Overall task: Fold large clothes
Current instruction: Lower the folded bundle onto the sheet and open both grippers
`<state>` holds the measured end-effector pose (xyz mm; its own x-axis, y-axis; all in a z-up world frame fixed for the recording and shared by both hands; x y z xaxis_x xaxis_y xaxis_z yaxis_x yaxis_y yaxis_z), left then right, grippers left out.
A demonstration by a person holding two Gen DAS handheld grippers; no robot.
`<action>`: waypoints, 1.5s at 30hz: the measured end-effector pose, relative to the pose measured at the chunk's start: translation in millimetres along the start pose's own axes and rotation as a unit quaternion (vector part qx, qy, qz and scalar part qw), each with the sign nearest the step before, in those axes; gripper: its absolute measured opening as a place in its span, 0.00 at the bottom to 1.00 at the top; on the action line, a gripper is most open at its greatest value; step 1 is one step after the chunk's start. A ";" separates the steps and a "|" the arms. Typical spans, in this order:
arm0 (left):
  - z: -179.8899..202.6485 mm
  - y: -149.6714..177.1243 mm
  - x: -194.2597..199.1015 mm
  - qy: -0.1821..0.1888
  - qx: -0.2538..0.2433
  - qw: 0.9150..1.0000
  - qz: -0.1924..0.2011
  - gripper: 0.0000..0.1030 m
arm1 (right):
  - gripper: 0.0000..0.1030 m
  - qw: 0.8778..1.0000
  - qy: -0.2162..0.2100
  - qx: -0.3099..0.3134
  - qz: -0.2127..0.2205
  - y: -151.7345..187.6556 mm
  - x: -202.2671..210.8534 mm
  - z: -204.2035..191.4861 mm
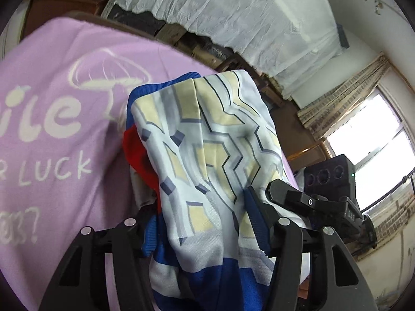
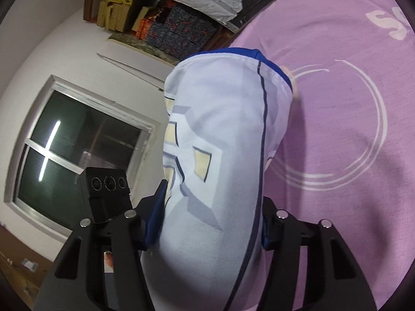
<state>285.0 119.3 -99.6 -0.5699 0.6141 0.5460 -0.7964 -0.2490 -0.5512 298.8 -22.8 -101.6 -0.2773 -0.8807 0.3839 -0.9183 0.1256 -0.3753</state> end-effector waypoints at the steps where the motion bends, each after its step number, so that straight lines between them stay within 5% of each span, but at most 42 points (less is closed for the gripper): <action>1: 3.7 2.2 8.4 -0.002 -0.001 1.000 0.005 0.58 | 0.54 1.000 -0.010 0.002 -0.001 1.6 2.8 -6.2; 7: 34.4 35.3 87.5 -0.076 -0.028 0.996 0.034 0.57 | 0.54 0.997 -0.066 0.021 -0.029 38.7 12.5 -58.8; 16: 33.7 137.6 171.8 -0.164 -0.038 0.984 0.061 0.57 | 0.54 0.985 -0.120 0.043 -0.114 151.4 21.8 -111.0; 21: -22.3 180.8 150.1 -0.162 0.022 0.986 0.031 0.60 | 0.55 0.983 -0.087 0.031 -0.160 203.7 -4.8 -86.3; 23: -34.7 186.1 144.7 -0.144 0.038 0.988 0.040 0.64 | 0.54 0.985 -0.036 0.053 -0.160 214.4 -13.9 -68.0; 25: -38.5 186.4 146.4 -0.129 0.049 0.989 0.050 0.66 | 0.56 0.985 -0.028 0.053 -0.160 219.1 -14.6 -59.3; 28: -41.9 186.7 148.2 -0.140 0.058 0.987 0.060 0.76 | 0.74 0.985 0.000 0.078 -0.154 216.7 -11.6 -59.6; 31: -34.6 189.3 158.3 -0.186 0.048 0.978 0.080 0.80 | 0.78 0.980 0.070 0.143 -0.122 216.7 -0.9 -67.8; 35: -8.3 194.3 185.4 -0.295 -0.006 0.947 0.125 0.80 | 0.78 0.963 0.142 0.219 -0.069 216.2 26.0 -91.9; 40: 29.8 202.9 214.5 -0.339 -0.037 0.924 0.173 0.96 | 0.90 0.944 0.187 0.270 -0.014 231.4 62.6 -122.2; 45: 58.8 218.3 231.0 -0.378 -0.061 0.905 0.185 0.96 | 0.93 0.937 0.213 0.278 0.002 256.0 90.2 -134.3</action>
<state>-32.5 162.8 -56.7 -0.8053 -0.1936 0.5604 -0.5210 -0.2200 -0.8247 0.8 -8.7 -49.7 -0.4762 -0.6034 0.6396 -0.6616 -0.2333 -0.7127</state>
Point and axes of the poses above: each gripper's, at about its wrist camera, not at the fingertips, and x roughly against the way its jaws point, z to its right, y to its underside, the point moved 7 cm from there along -x, roughly the way its jaws point
